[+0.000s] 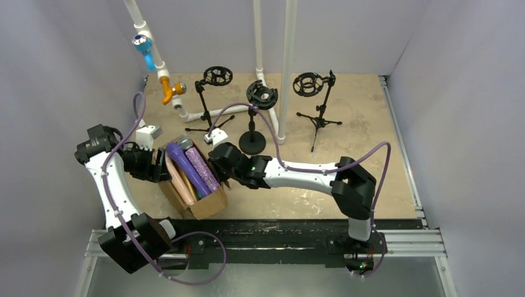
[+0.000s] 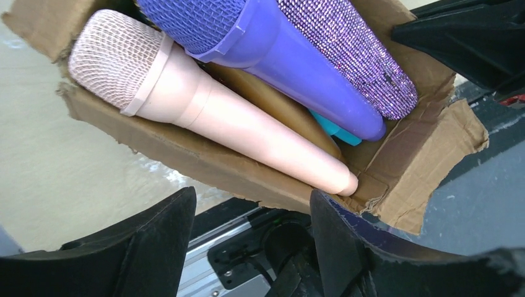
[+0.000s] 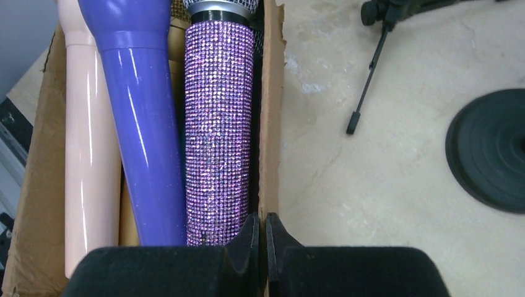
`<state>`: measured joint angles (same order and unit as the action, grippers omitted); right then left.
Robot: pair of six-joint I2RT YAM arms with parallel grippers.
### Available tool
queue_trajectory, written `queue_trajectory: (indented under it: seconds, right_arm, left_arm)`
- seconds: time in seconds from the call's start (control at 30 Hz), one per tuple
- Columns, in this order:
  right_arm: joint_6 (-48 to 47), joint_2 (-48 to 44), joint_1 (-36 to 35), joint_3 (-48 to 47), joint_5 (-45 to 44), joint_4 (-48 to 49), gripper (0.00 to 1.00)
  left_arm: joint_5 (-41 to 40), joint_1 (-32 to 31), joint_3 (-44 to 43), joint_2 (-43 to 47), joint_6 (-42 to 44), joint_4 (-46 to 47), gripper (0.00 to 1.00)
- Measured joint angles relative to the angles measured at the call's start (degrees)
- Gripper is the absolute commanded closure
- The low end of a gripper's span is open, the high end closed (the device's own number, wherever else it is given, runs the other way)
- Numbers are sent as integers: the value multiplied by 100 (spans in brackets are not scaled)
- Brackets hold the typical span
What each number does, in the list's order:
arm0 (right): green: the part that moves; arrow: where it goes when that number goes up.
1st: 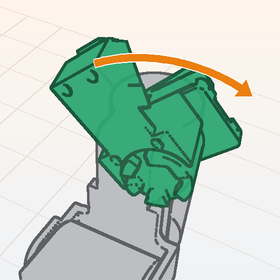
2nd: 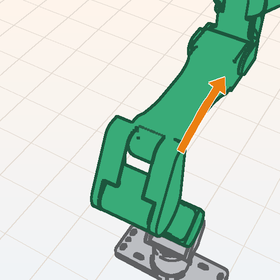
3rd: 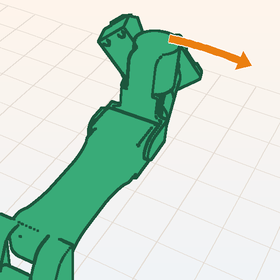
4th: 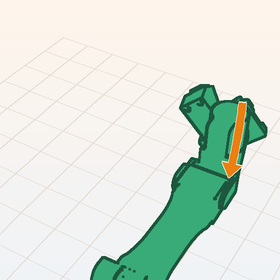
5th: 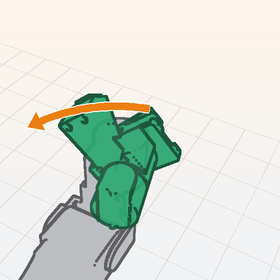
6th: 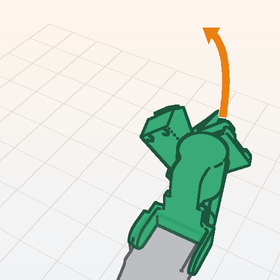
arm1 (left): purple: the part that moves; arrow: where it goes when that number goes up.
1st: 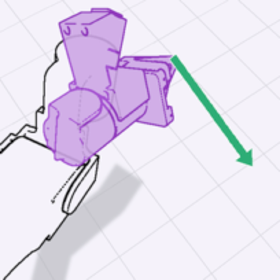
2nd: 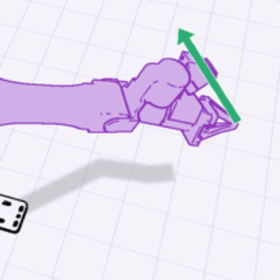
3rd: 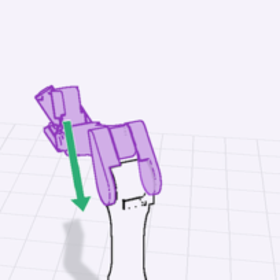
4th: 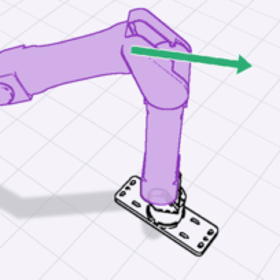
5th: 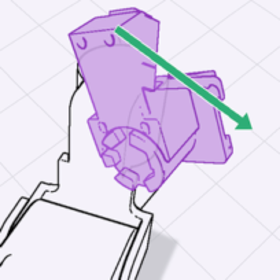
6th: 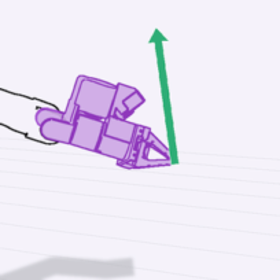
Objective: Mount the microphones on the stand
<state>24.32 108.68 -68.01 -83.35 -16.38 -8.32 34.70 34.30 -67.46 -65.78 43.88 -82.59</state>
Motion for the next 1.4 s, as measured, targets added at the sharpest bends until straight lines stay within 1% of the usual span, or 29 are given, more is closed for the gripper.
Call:
queue_trajectory:
  seconds: [0.1,0.2,0.3,0.37,0.43,0.53,0.6,0.67,0.77,0.8,1.03,1.2,1.4]
  right_arm:
    - [87,-210,-66,221,-101,-87,100]
    - [177,-365,-116,376,-109,-149,99]
    - [234,-494,-179,485,-109,-216,96]
    - [256,-542,-214,509,-111,-286,91]
    - [269,-577,-249,518,-109,-363,81]
    - [269,-623,-260,518,-107,-400,63]
    - [247,-699,-260,516,-85,-400,56]
    - [197,-804,-260,501,-63,-389,52]
    - [81,-968,-260,352,-52,-369,50]
    - [35,-990,-260,247,-39,-350,50]
    - [-160,-831,-260,-634,459,-227,50]
    - [-251,-275,-260,-1215,813,-229,51]
    - [-352,437,-260,-1480,855,-494,52]
  left_arm:
    - [-101,-354,269,-22,-197,109,37]
    - [-162,-590,385,-203,-391,181,43]
    - [-269,-625,398,-507,-557,387,53]
    - [-358,-625,413,-619,-662,531,62]
    - [-417,-625,459,-616,-752,645,69]
    - [-461,-625,516,-531,-841,723,74]
    - [-498,-625,588,-481,-883,769,78]
    - [-501,-625,658,-481,-929,828,85]
    - [-468,-625,717,-485,-1051,883,99]
    - [-442,-625,719,-498,-1097,881,100]
    - [-249,-656,691,-612,-1355,892,100]
    - [-166,-826,691,-588,-1458,1097,100]
    - [-42,-962,697,-590,-1499,1355,100]
